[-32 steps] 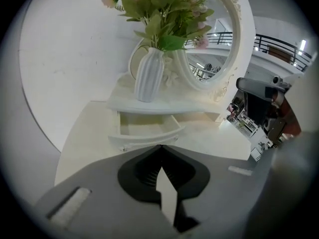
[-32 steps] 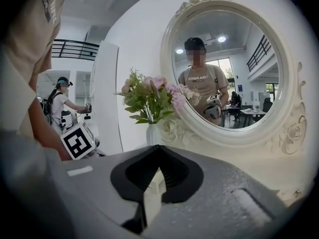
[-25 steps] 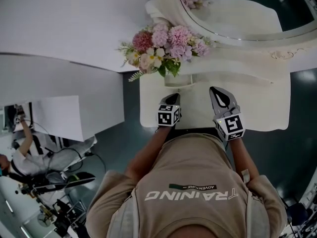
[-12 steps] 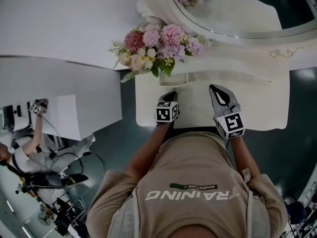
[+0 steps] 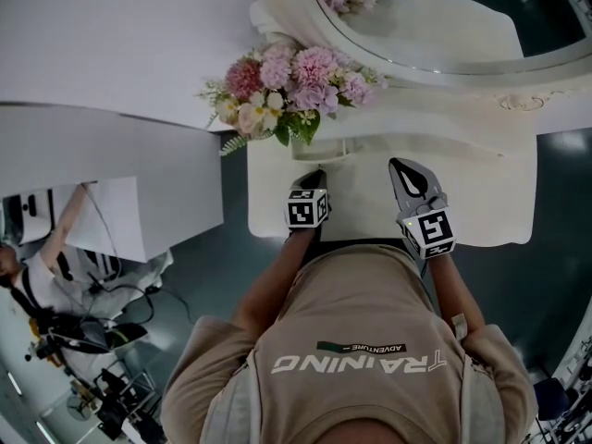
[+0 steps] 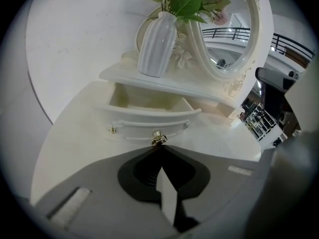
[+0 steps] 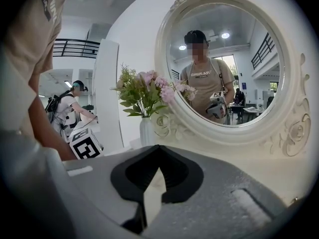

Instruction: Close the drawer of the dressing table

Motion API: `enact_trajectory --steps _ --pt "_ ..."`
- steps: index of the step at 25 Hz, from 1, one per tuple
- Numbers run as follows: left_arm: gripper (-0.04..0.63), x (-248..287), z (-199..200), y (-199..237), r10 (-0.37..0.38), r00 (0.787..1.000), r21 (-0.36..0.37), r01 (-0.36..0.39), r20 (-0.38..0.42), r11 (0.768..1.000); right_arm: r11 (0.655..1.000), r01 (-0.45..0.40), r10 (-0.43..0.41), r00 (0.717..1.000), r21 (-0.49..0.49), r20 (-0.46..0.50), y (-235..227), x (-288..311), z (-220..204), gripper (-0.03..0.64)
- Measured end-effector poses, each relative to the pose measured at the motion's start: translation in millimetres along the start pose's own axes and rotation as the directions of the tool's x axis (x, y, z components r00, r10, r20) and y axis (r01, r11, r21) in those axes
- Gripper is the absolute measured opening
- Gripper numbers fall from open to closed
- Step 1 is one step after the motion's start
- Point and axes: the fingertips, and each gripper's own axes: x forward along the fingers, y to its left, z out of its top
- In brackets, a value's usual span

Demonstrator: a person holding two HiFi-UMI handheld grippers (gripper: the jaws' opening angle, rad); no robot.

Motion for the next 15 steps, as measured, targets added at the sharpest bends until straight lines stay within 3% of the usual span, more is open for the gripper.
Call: enact_trajectory --steps 15 --pt "0.018 8 15 8 -0.003 1.0 -0.017 0.004 0.015 1.0 1.0 0.01 -0.009 1.0 0.018 -0.017 -2 0 -8 0.002"
